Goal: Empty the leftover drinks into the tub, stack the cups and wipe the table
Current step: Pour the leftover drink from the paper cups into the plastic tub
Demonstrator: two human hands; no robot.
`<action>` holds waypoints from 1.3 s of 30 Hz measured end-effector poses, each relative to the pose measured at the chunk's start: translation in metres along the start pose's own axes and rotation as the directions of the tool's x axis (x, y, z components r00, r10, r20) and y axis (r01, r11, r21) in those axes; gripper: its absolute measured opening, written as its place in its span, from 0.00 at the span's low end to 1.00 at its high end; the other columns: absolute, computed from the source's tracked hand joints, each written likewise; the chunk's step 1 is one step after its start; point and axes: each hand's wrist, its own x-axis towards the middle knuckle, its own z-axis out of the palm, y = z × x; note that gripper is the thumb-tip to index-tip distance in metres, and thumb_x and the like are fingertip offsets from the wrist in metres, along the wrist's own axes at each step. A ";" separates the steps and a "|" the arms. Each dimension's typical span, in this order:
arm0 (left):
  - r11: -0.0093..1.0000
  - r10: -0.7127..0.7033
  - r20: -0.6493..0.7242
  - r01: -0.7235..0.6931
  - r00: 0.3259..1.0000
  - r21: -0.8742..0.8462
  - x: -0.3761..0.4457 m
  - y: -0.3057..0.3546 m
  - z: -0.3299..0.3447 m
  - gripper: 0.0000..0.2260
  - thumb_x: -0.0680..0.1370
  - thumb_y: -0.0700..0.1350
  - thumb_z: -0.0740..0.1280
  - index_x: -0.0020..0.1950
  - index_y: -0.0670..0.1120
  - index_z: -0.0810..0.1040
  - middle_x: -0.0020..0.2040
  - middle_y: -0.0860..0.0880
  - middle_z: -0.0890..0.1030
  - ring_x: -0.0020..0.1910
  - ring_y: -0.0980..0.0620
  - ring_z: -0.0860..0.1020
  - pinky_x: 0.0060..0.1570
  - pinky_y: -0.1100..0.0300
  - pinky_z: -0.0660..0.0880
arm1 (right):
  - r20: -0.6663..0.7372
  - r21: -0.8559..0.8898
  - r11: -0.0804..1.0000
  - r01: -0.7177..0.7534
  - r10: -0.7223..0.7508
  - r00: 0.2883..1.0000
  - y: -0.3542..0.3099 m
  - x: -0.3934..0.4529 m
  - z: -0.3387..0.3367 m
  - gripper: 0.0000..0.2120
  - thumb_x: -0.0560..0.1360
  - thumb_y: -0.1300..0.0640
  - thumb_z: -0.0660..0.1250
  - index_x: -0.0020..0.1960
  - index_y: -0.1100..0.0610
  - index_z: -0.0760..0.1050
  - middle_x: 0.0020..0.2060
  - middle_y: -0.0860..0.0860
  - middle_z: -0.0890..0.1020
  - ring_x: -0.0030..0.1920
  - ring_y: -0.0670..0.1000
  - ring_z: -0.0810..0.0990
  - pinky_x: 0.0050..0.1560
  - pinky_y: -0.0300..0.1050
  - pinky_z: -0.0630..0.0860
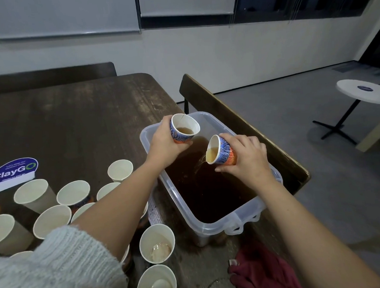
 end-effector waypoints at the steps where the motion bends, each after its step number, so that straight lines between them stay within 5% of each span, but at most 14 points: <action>1: 1.000 -0.001 0.002 0.001 1.000 -0.003 0.000 0.000 0.000 0.31 0.69 0.44 0.78 0.66 0.50 0.65 0.57 0.57 0.72 0.56 0.58 0.72 0.55 0.66 0.70 | -0.002 -0.004 1.000 0.004 -0.004 1.000 0.000 0.000 0.000 0.40 0.68 0.40 0.75 0.75 0.45 0.63 0.68 0.48 0.71 0.67 0.53 0.65 0.67 0.54 0.61; 28: 1.000 -0.012 0.005 0.012 1.000 0.011 -0.001 0.000 0.000 0.31 0.69 0.44 0.78 0.67 0.49 0.65 0.59 0.54 0.73 0.58 0.56 0.72 0.57 0.63 0.72 | -0.161 -0.188 0.973 0.133 -0.164 0.973 0.005 0.001 0.013 0.39 0.60 0.50 0.83 0.68 0.50 0.73 0.61 0.55 0.78 0.62 0.62 0.74 0.59 0.67 0.66; 39: 1.000 -0.017 -0.005 0.017 1.000 0.013 -0.001 0.001 0.000 0.32 0.69 0.44 0.78 0.67 0.49 0.66 0.60 0.52 0.74 0.59 0.55 0.73 0.58 0.61 0.73 | -0.155 -0.288 0.937 0.199 -0.251 0.956 0.008 0.004 0.015 0.38 0.61 0.57 0.82 0.68 0.48 0.71 0.64 0.54 0.77 0.70 0.62 0.69 0.67 0.73 0.52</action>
